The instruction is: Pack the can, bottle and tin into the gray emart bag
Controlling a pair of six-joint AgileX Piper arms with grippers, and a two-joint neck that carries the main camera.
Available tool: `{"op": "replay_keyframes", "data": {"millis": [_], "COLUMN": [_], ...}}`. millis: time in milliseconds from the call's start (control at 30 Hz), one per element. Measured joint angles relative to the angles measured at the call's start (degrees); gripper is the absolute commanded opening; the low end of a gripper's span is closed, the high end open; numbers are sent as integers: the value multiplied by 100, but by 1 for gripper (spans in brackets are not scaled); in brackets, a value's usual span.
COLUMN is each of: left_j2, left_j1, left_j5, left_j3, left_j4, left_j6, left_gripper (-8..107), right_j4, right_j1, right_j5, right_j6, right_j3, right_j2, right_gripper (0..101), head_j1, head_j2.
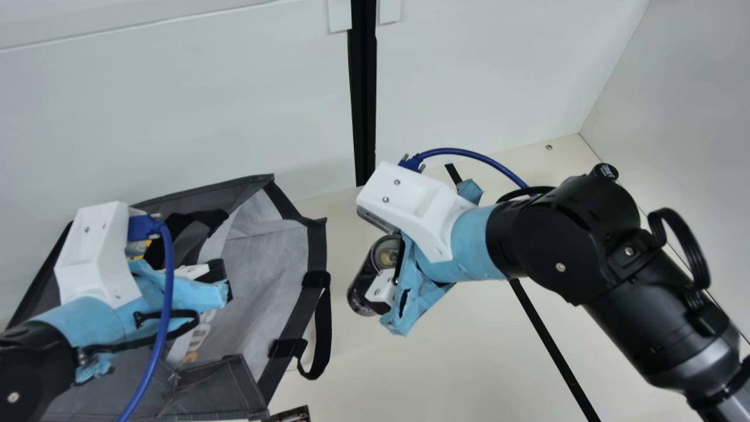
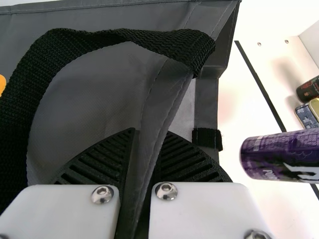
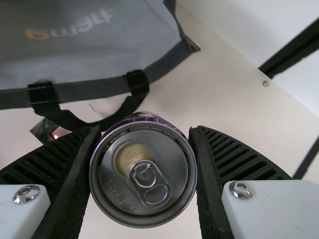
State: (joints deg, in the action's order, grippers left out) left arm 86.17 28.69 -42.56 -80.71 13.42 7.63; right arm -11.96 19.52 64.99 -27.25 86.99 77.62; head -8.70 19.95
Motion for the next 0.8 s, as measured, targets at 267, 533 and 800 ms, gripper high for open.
{"op": "replay_keyframes", "data": {"millis": [267, 533, 800], "left_j2": [0, 0, 0], "left_j1": [0, 0, 0], "left_j5": [0, 0, 0], "left_j3": [0, 0, 0], "left_j4": [0, 0, 0], "left_j6": [0, 0, 0], "left_gripper": [10, 10, 10], "right_j4": [-678, -1361, -2004], "right_j1": [-122, -204, -209], "right_j5": [-403, -830, -1258], "right_j6": [-319, -665, -1081], "right_j3": [-206, -366, -643], "right_j2": [-121, -217, -305], "right_gripper": [0, 0, 0], "head_j1": [0, 0, 0], "head_j2": [0, 0, -9]}}
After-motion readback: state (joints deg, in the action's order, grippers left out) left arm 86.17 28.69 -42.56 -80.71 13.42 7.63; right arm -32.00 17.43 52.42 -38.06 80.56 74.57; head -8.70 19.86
